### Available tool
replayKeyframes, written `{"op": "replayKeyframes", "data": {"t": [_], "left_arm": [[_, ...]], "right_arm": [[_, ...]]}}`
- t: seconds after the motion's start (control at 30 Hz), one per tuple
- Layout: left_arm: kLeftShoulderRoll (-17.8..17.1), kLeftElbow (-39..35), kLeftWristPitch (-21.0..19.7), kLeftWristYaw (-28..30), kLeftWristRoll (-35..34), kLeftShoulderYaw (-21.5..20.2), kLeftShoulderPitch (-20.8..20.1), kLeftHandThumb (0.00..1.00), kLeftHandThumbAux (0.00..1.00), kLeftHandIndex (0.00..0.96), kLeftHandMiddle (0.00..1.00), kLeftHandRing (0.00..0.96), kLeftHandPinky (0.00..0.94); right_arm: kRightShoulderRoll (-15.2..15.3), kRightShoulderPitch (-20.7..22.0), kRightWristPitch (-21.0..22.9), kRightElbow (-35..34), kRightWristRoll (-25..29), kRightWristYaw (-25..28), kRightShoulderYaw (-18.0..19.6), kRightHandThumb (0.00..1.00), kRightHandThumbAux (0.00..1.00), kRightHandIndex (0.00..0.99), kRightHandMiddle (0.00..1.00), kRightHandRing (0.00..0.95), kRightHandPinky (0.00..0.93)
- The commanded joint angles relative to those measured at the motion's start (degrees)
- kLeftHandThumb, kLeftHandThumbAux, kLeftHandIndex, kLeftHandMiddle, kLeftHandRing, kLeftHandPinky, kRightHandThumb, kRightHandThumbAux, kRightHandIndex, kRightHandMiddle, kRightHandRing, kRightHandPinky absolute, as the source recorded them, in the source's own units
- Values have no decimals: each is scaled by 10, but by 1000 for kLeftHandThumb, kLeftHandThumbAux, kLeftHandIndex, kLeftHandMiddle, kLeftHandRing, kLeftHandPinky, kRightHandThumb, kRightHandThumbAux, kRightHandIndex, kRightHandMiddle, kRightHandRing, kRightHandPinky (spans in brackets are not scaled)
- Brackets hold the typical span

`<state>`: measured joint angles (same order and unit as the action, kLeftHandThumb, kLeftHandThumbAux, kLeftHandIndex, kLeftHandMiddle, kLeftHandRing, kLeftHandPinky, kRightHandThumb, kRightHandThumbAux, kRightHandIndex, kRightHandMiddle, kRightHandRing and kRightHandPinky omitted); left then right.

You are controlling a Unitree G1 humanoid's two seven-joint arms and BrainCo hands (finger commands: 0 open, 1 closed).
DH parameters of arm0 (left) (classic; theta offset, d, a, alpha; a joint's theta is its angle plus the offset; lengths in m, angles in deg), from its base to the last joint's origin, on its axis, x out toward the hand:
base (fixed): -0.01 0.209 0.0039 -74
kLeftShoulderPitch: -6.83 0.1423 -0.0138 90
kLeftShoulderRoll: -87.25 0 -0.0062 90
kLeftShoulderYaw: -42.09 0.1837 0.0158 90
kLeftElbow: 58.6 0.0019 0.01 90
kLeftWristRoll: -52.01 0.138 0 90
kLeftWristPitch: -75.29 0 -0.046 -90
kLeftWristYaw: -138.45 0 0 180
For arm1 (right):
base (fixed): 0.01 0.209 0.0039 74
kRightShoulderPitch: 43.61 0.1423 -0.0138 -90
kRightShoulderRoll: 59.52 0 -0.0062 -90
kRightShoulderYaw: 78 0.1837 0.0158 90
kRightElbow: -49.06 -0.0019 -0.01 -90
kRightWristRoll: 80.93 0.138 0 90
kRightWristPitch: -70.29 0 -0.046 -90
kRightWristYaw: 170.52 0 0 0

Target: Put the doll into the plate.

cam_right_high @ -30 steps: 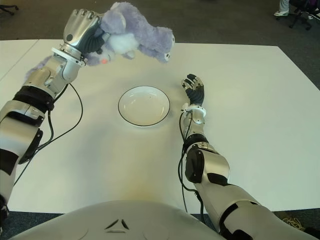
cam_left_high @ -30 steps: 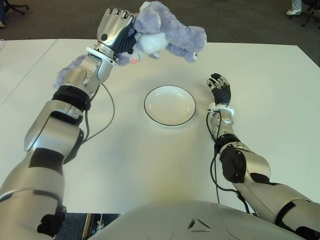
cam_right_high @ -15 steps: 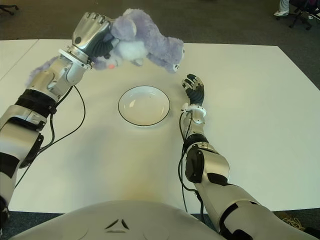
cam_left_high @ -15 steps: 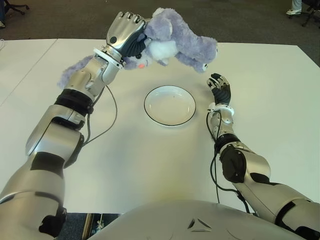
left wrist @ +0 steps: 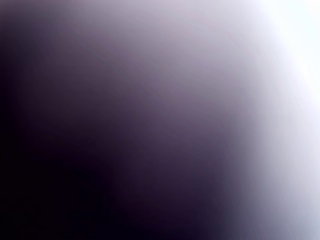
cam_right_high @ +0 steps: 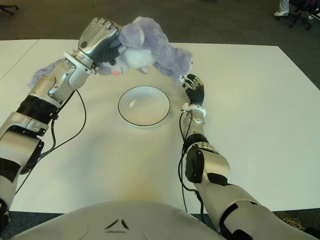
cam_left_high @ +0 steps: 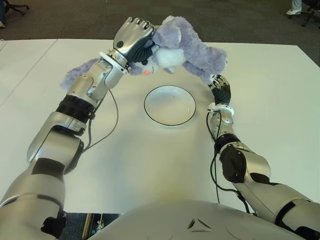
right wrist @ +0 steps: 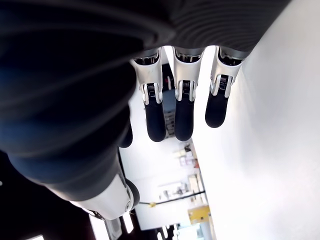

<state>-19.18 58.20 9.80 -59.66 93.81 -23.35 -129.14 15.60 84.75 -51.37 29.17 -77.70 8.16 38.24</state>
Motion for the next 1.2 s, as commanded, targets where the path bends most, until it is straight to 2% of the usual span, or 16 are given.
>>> {"op": "replayKeyframes", "data": {"t": [0.03,0.43,0.83,1.0,1.1,1.2], "left_arm": [[-2,-61,-17,73,-29,-20,45,750,693,442,843,837,810],[-3,-131,-42,146,-49,-43,95,751,692,443,841,836,808],[16,-144,-46,143,-30,-37,123,750,692,443,845,839,842],[19,-143,-40,141,-26,-34,128,747,694,442,863,855,861],[24,-126,-31,130,-24,-30,133,742,697,440,909,884,889],[31,-115,-29,129,-31,-30,138,742,696,440,882,858,847]], "right_arm": [[-32,-130,78,80,12,-12,11,442,870,268,241,224,214],[-33,-129,81,80,14,-8,13,462,875,277,231,209,183],[-33,-129,80,80,12,-9,12,479,867,286,233,208,194],[-33,-129,79,80,11,-9,11,474,864,284,238,216,208],[-33,-129,83,80,13,-8,12,471,864,280,235,213,198],[-34,-129,84,80,14,-9,13,473,868,279,233,212,201]]}}
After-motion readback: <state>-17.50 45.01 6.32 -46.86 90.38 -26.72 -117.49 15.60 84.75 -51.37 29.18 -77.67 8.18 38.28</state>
